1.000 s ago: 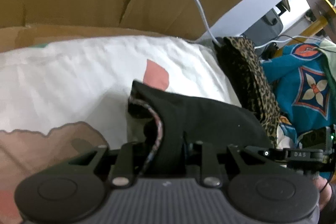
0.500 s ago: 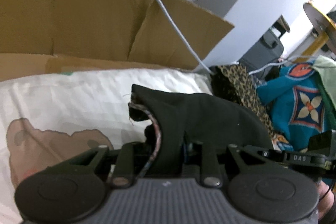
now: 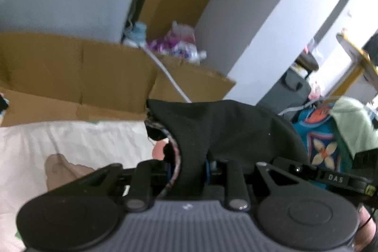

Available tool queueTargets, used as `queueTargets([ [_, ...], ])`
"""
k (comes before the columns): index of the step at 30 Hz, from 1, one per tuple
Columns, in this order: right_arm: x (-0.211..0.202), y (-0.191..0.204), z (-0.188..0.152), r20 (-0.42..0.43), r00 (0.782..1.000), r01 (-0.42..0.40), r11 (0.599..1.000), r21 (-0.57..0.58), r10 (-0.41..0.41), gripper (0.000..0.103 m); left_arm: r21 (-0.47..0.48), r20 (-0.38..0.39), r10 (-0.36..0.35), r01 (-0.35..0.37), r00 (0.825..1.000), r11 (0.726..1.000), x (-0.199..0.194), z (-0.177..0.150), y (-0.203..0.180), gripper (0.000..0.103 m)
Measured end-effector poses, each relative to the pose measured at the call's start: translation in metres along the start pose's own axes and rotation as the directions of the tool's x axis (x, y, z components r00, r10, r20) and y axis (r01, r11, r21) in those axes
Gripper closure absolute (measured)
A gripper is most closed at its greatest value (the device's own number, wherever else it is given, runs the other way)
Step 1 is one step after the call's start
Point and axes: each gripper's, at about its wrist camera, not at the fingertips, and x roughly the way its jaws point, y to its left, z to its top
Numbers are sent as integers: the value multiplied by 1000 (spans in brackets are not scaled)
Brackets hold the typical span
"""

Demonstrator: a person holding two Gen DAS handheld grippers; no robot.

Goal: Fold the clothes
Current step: 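Lift the folded garment off the sheet with both grippers and carry it away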

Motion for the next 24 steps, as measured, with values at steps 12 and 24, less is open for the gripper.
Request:
queueTargets([
  [12, -99, 87, 81, 78, 996, -31, 993, -115, 40, 94, 6, 104, 26, -27, 994, 1000, -106, 51, -80, 77],
  [24, -250, 131, 171, 187, 982, 49, 979, -199, -11, 94, 23, 217, -1, -4, 976, 1000, -168, 90, -210, 77],
])
